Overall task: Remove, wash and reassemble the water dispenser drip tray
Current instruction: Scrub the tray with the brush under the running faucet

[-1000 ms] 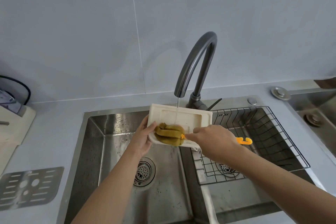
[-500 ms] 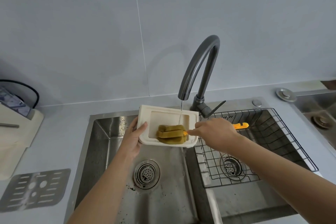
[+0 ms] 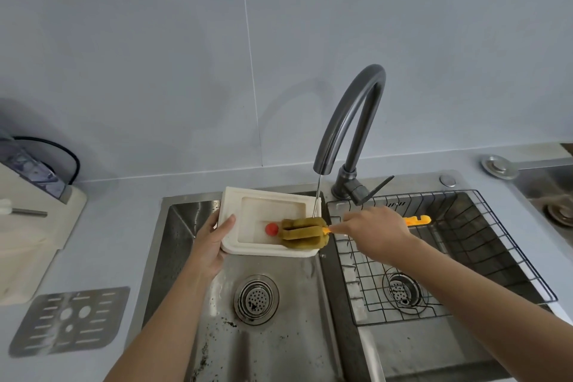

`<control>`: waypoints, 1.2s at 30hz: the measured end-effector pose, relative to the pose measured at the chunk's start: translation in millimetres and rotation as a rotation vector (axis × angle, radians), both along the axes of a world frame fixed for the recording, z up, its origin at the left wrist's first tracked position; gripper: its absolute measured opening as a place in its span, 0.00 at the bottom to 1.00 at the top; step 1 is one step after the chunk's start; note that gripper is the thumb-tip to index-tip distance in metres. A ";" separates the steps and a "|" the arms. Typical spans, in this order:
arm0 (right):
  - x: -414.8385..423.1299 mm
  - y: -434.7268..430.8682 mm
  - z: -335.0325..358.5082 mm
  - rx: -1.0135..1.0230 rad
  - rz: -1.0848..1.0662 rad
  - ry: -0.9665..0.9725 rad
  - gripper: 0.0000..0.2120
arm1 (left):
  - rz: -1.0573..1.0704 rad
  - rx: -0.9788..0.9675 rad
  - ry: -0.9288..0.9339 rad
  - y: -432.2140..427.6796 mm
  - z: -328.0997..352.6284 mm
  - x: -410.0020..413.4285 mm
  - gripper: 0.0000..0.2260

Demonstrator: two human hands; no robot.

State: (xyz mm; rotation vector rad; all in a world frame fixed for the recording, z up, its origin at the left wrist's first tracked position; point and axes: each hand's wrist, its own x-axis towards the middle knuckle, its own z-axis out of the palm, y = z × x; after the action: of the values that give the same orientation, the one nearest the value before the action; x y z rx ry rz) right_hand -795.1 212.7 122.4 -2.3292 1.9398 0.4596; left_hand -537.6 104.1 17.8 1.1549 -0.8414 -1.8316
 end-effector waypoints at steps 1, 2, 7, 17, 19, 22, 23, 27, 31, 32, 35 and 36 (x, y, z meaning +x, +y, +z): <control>1.4 0.3 0.8 -0.002 -0.008 0.004 0.25 | 0.000 -0.003 0.003 0.4 0.1 0.3 0.11; 2.1 0.7 1.8 -0.009 -0.017 0.008 0.23 | 0.000 -0.004 0.009 0.9 0.6 0.7 0.12; 1.2 6.8 11.6 -0.061 -0.065 -0.022 0.23 | -0.024 -0.006 0.023 4.3 2.3 3.7 0.16; 15.3 16.7 21.2 -0.108 -0.008 -0.022 0.23 | -0.176 0.045 0.091 23.2 4.8 -34.3 0.15; 12.6 18.1 22.0 -0.117 -0.023 -0.011 0.24 | -0.212 0.042 0.108 25.6 6.1 -43.0 0.15; 5.9 19.2 21.2 -0.126 -0.042 0.013 0.24 | -0.251 0.038 0.135 27.5 8.6 -52.3 0.13; 3.5 19.4 20.4 -0.121 -0.053 0.017 0.24 | -0.260 0.033 0.146 27.6 9.2 -54.6 0.13; -6.8 20.4 16.6 -0.104 -0.094 0.005 0.26 | -0.274 0.003 0.163 26.8 12.3 -60.4 0.15; -12.4 20.6 14.0 -0.111 -0.127 -0.047 0.28 | -0.244 -0.002 0.152 25.5 13.8 -64.4 0.17; -12.7 20.4 13.8 -0.116 -0.129 -0.055 0.28 | -0.233 -0.004 0.144 24.9 14.1 -65.1 0.18; -13.2 21.1 13.8 -0.123 -0.139 -0.075 0.26 | -0.211 -0.027 0.127 24.0 15.6 -63.9 0.16; -13.4 21.7 13.7 -0.124 -0.141 -0.080 0.26 | -0.204 -0.036 0.127 23.9 16.3 -62.8 0.15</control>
State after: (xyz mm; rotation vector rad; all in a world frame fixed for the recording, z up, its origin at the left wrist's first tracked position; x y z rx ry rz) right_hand -808.6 234.4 136.1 -2.2221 2.1326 0.2375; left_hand -600.4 127.9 34.0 0.9475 -0.9431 -2.0237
